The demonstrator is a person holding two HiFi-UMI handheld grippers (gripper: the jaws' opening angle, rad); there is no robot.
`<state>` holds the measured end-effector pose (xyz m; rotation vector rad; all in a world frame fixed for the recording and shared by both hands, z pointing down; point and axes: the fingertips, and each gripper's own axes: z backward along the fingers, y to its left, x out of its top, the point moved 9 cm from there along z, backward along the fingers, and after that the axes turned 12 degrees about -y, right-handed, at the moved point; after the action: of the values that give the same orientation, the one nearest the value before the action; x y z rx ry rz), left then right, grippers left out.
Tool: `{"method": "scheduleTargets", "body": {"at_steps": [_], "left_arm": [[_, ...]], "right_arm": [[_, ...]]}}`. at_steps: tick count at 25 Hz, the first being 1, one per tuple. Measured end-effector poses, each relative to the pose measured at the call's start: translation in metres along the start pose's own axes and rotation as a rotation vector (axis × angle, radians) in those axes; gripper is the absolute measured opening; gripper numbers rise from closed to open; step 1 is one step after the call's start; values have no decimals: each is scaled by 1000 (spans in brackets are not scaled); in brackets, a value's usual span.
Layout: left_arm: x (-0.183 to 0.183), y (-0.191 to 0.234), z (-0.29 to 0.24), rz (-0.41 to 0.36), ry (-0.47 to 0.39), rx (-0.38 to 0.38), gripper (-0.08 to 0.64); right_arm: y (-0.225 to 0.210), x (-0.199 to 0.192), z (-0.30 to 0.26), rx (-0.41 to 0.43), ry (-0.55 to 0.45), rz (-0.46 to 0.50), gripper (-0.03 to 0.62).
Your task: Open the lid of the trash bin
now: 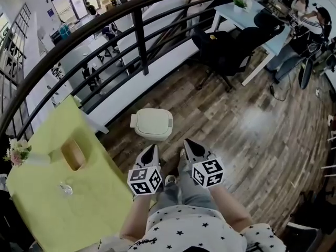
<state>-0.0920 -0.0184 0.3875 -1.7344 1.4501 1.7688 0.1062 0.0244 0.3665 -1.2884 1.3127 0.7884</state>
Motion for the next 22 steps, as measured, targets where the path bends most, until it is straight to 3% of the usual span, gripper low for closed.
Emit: {"method": "scheduleTargets", "body": {"at_steps": [22], "left_arm": [[-61, 88, -133, 89, 17, 238, 12]], "right_arm": [[-113, -92, -177, 121, 202, 45, -6]]}}
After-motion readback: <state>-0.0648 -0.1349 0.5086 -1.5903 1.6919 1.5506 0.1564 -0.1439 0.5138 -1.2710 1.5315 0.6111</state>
